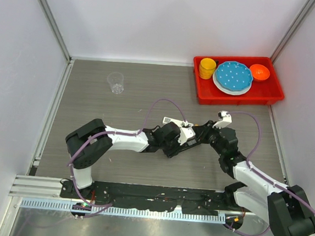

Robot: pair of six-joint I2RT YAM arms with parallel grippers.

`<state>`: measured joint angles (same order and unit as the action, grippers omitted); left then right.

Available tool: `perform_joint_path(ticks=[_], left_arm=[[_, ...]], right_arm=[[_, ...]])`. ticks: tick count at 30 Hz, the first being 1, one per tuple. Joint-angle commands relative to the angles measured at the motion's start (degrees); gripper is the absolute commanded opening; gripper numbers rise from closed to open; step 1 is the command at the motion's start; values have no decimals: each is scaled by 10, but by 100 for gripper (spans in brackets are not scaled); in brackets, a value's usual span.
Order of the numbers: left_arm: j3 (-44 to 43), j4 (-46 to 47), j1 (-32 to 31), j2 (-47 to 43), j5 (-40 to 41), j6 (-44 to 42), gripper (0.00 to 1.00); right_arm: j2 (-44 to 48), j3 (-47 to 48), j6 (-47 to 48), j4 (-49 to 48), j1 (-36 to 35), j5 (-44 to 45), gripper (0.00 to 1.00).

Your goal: Unload the batteries from the remote control

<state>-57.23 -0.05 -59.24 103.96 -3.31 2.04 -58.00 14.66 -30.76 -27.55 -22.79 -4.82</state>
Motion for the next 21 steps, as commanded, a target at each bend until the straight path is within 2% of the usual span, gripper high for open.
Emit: perform_joint_path(ticks=[1,21], left_arm=[[-5,-34,-3,19,-14,-4,0],[-7,-37,-3,20,-16,-4,0]], right_arm=[[12,-4,0,-29,-5,-7,1],[38,-11,15,-34,-9,-12,1]])
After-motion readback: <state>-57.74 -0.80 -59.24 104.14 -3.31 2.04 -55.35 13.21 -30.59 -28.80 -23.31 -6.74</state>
